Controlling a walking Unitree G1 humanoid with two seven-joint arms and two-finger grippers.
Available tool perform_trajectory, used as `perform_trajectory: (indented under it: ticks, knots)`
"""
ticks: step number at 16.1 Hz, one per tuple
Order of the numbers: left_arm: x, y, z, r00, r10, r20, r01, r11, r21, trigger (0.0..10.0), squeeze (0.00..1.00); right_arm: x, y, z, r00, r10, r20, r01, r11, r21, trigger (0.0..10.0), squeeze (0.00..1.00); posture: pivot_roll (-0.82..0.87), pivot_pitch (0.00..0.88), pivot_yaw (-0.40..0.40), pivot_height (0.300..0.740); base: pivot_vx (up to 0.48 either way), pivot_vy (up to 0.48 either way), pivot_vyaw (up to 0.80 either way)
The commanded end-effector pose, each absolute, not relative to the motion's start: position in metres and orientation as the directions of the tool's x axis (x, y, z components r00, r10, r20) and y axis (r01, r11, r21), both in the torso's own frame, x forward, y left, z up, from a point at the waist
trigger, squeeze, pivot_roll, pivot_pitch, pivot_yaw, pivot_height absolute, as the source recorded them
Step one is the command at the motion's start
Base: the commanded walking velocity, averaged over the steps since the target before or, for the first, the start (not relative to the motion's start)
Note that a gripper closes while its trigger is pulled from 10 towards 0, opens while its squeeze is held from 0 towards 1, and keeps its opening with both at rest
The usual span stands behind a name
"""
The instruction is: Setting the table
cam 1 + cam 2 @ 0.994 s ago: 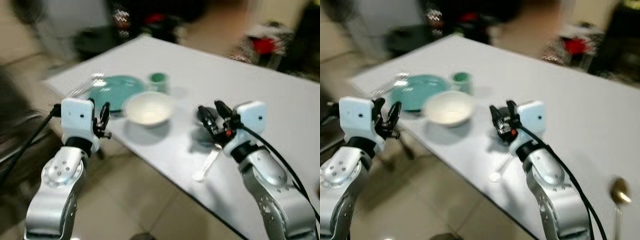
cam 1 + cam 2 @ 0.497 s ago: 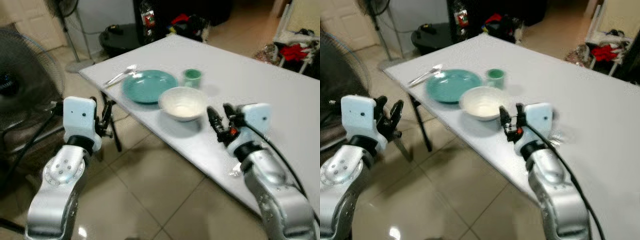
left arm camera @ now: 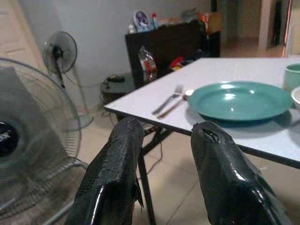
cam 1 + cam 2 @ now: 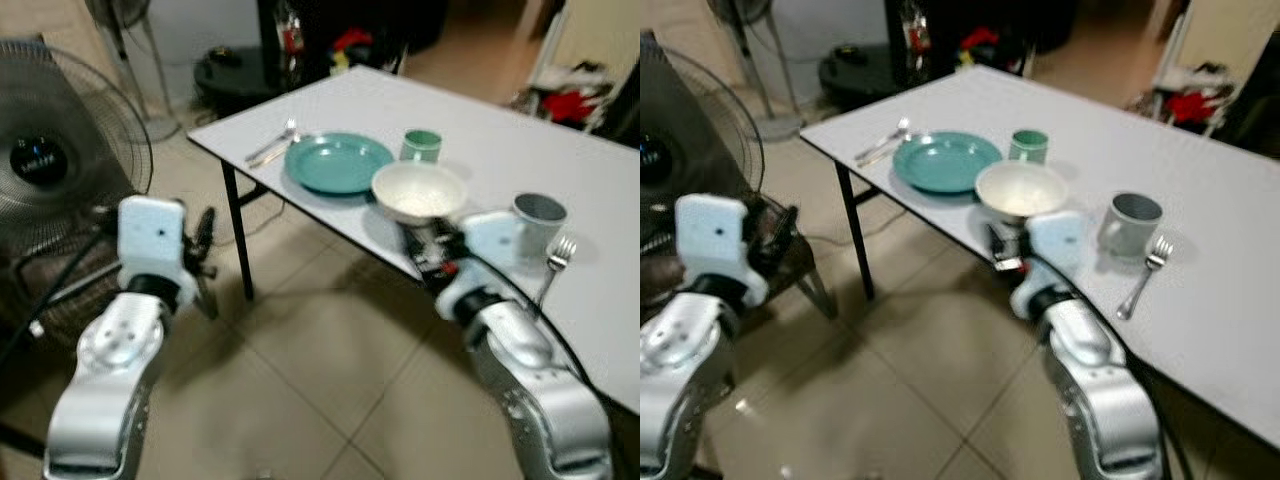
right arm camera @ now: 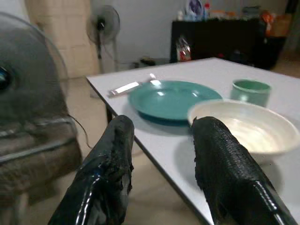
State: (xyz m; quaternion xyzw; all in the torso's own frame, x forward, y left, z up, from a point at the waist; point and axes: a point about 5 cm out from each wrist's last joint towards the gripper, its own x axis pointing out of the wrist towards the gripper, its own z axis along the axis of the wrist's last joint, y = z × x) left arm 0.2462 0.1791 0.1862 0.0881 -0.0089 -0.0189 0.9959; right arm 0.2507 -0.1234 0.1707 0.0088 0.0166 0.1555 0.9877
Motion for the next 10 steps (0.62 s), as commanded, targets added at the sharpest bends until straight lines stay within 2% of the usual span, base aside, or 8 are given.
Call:
perform_trajectory:
  ticks: [1, 10]
  knots:
    - [0.2462, 0.1760, 0.1881, 0.999, -0.051, 0.020, 0.046, 0.982, 0.182, 10.0, 0.00, 0.2508, -0.1274, 0.1715, 0.952, 0.303, -0.036, -0.302, 0.953, 0.020, 10.0, 0.00, 0.01, 0.000, 0.048, 0.740, 0.000, 0.368, 0.80]
    - [0.2456, 0.1756, 0.1880, 0.998, -0.053, 0.018, 0.049, 0.981, 0.187, 10.0, 0.00, 0.2516, -0.1239, 0.1706, 0.936, 0.350, -0.036, -0.348, 0.936, 0.048, 10.0, 0.00, 0.02, 0.000, 0.041, 0.740, 0.000, 0.366, 0.80]
